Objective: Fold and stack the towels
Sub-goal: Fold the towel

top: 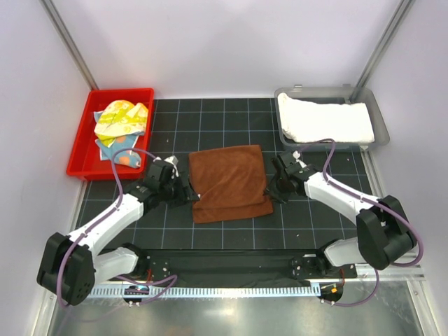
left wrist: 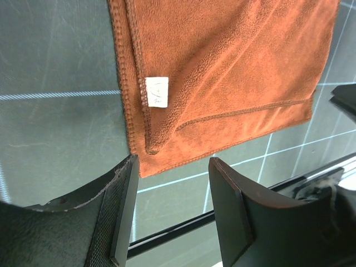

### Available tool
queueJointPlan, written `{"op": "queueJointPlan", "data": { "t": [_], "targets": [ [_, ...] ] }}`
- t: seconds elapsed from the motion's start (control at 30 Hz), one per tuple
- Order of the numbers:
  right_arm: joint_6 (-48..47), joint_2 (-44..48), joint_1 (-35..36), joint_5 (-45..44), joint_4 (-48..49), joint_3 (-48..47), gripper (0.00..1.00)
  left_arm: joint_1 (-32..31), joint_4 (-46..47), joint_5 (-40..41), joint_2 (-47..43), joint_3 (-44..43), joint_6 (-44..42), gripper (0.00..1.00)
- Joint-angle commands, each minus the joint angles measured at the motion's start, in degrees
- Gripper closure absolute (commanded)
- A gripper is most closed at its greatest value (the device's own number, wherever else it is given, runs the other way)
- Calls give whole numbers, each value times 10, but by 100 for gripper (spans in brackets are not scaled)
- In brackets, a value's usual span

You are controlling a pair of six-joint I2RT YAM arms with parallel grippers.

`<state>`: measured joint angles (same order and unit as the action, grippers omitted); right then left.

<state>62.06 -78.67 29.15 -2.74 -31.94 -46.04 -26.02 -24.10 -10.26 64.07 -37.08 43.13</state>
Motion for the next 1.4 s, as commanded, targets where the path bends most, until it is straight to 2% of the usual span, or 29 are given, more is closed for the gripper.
{"op": "queueJointPlan", "data": {
  "t": [0.0,0.37,1.07,1.2,1.37],
  "targets": [
    [42,-4,-1,-31,-7,9,64,-3,58,-17,-10,17,44,43],
    [77,-27,-1,-31,21,24,67,-3,104,-11,5,55,125,44],
    [92,-63,2,-22,48,17,69,-3,107,-2,11,61,124,47],
    [93,-68,2,-22,51,20,75,-3,107,-1,10,64,129,47],
    [87,-61,2,-26,52,20,89,-3,107,1,11,68,138,48]
  ]
}}
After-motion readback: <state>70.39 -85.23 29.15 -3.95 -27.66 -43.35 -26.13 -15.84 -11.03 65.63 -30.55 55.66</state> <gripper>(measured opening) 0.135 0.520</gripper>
